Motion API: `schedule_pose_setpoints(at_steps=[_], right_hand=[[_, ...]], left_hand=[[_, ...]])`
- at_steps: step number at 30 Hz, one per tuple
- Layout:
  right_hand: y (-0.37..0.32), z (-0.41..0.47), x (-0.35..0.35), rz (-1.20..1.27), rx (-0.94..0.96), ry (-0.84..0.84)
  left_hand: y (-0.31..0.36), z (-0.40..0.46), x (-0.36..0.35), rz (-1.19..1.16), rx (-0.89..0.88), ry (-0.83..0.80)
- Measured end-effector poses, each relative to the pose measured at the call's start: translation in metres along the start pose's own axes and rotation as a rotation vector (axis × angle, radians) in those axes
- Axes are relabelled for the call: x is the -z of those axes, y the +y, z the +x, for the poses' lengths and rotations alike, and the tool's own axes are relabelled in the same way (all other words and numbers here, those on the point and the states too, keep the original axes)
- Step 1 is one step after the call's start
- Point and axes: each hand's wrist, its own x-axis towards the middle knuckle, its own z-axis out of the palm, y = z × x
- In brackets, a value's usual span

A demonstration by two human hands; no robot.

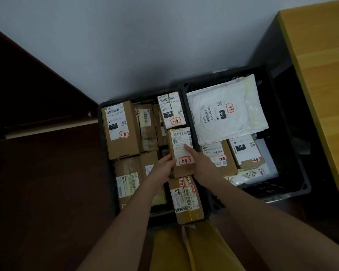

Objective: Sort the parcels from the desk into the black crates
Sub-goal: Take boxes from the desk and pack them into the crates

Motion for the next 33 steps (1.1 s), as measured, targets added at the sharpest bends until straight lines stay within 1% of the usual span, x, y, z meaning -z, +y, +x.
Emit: schedule_pose_setpoints(at_steps=[4,6,11,14,16,20,23,29,33], right_hand=[[0.005,0.0,-0.003,-0.119,0.038,0.131],[0.008,0.001,-0.001,-0.158,0.049,0.125],[0.013,0.004,0.008,-0.275,0.051,0.086],[0.011,0.002,0.016,-0.28,0.067,0.043],[0.009,-0.005,0.02,-0.294,0.078,0.033],[0.011,-0.027,0.021,-0.321,0.093,0.094],[0.011,-0.046,0.024,-0.297,0.073,0.103],[-0.004,-0.089,0.031,-0.275,0.045,0.213],[-0.017,-0.12,0.029,-0.241,0.041,0.268]], left_hand=[[-0.011,0.008,-0.001,0.056,-0.151,0.151],[-0.015,0.008,-0.003,0.146,-0.183,0.147],[-0.013,0.008,-0.006,0.322,-0.191,0.098],[-0.008,0.004,-0.008,0.354,-0.164,0.083],[-0.006,-0.003,-0.009,0.401,-0.185,0.094],[-0.015,-0.015,-0.007,0.494,-0.214,0.137],[-0.018,-0.024,-0.001,0.595,-0.21,0.174],[-0.013,-0.057,0.002,0.732,-0.379,0.207],[-0.013,-0.092,0.006,0.886,-0.462,0.268]])
